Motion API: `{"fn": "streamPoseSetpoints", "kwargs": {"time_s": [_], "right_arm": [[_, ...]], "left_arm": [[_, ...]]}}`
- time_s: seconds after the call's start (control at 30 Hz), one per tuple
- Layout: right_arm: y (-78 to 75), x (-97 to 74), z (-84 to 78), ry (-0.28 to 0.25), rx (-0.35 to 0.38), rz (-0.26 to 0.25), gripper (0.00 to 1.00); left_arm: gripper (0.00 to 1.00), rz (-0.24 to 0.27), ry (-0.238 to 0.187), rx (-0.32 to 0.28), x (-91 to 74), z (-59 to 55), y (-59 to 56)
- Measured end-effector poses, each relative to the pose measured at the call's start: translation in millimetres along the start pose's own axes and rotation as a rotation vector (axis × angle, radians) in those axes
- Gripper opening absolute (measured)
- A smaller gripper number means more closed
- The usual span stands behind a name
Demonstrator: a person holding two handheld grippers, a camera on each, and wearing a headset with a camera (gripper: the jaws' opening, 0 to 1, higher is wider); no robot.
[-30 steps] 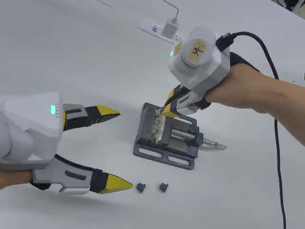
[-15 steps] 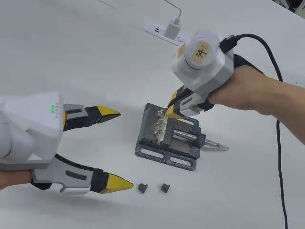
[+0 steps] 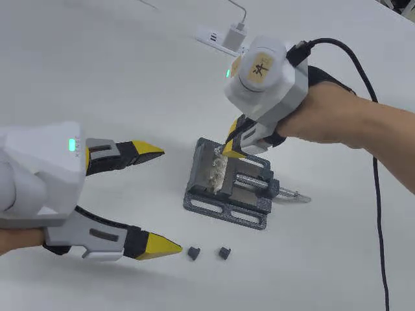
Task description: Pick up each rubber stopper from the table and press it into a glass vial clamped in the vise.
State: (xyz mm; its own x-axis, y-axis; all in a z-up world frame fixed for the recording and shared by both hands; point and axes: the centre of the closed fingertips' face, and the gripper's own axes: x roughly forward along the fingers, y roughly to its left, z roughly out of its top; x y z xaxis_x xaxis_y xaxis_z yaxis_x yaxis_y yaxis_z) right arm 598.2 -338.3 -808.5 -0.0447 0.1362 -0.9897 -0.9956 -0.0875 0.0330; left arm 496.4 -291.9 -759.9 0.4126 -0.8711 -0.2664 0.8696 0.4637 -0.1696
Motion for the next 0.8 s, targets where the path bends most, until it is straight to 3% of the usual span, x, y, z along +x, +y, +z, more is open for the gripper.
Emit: {"fn": "streamPoseSetpoints", "kwargs": {"time_s": [0.2,0.57,0.8], "right_arm": [[-2.2,1.5,0.1,-0.017,0.020,0.005,0.06],[-3.2,5.0,-0.6,-0.002,0.018,0.000,0.05],[-4.4,3.2,-2.0,-0.030,0.009,0.010,0.07]], "left_arm": [[0.77,0.001,-0.002,-0.002,0.6,0.7,0.8],[0.77,0.001,-0.008,-0.003,2.1,2.0,0.0],[0.77,0.002,-0.007,-0.001,0.6,3.5,0.2]]}}
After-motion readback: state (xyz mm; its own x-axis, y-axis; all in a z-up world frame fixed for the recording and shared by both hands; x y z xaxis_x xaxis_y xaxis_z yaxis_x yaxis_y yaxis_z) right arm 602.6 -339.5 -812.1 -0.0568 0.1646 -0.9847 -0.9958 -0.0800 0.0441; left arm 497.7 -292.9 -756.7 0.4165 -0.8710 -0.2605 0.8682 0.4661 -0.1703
